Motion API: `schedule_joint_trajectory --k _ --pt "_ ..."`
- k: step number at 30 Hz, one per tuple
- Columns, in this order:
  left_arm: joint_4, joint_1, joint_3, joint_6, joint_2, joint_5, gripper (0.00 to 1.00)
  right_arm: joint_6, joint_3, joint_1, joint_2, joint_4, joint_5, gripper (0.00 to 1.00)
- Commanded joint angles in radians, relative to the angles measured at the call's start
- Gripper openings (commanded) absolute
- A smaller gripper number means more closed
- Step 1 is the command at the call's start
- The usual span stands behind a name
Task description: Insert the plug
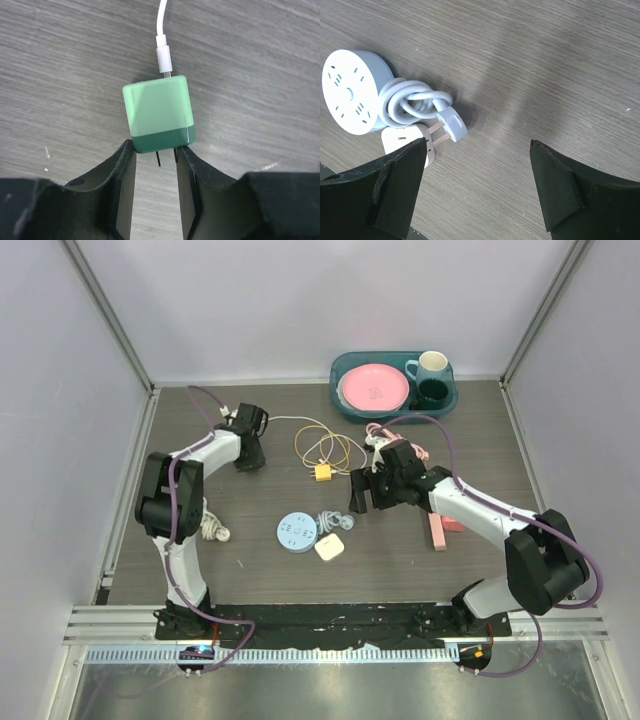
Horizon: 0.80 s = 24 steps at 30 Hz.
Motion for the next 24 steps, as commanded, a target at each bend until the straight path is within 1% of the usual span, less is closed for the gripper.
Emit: schedule_joint_trajectory --k 1,2,3,7,9,11,13,14,15,17,18,19,20,22,24 --pt "0.061 0.003 -0.059 0.078 -0.146 0.055 0.24 0.014 0.027 0.016 -0.001 0.019 -0.014 0.88" --pt "0.082 -0.002 -0.074 0.103 -0.168 0.075 0.23 0.019 0.031 0.016 -0.004 0.022 -0.019 0.88" --pt "0.095 -0.005 -0.093 0.115 -0.215 0.084 0.17 0.031 0.037 0.018 -0.006 0.028 -0.022 0.88" --pt "0.148 -0.027 -0.186 0.161 -0.336 0.133 0.14 0.085 0.060 0.018 -0.008 0.046 -0.041 0.88" --pt "0.180 -0.039 -0.218 0.187 -0.388 0.178 0.13 0.113 0.069 0.018 -0.009 0.075 -0.067 0.88" --pt "0.202 -0.057 -0.263 0.206 -0.454 0.192 0.13 0.171 0.070 0.018 -0.011 0.115 -0.087 0.88" --pt "0.202 -0.071 -0.295 0.215 -0.503 0.192 0.15 0.218 0.074 0.016 -0.005 0.134 -0.096 0.88" --pt "0.201 -0.073 -0.306 0.215 -0.513 0.183 0.17 0.229 0.075 0.018 -0.003 0.147 -0.097 0.88" --pt "0.197 -0.073 -0.315 0.204 -0.522 0.167 0.30 0.235 0.074 0.016 -0.001 0.152 -0.100 0.88" --pt "0.175 -0.071 -0.327 0.155 -0.527 0.074 0.47 0.240 0.066 0.018 0.003 0.157 -0.099 0.88" --pt "0.167 -0.073 -0.324 0.140 -0.521 0.037 0.63 0.240 0.061 0.018 0.003 0.155 -0.096 0.88" --pt "0.155 -0.071 -0.308 0.109 -0.513 -0.006 0.69 0.240 0.057 0.018 0.000 0.155 -0.093 0.88" --pt "0.135 -0.071 -0.295 0.098 -0.484 -0.020 0.76 0.239 0.045 0.018 -0.004 0.155 -0.088 0.88" --pt "0.122 -0.070 -0.253 0.072 -0.446 -0.038 0.86 0.237 0.032 0.016 -0.015 0.155 -0.076 0.88" --pt "0.119 -0.071 -0.220 0.057 -0.381 -0.045 0.88 0.238 0.012 0.018 -0.035 0.152 -0.067 0.88"
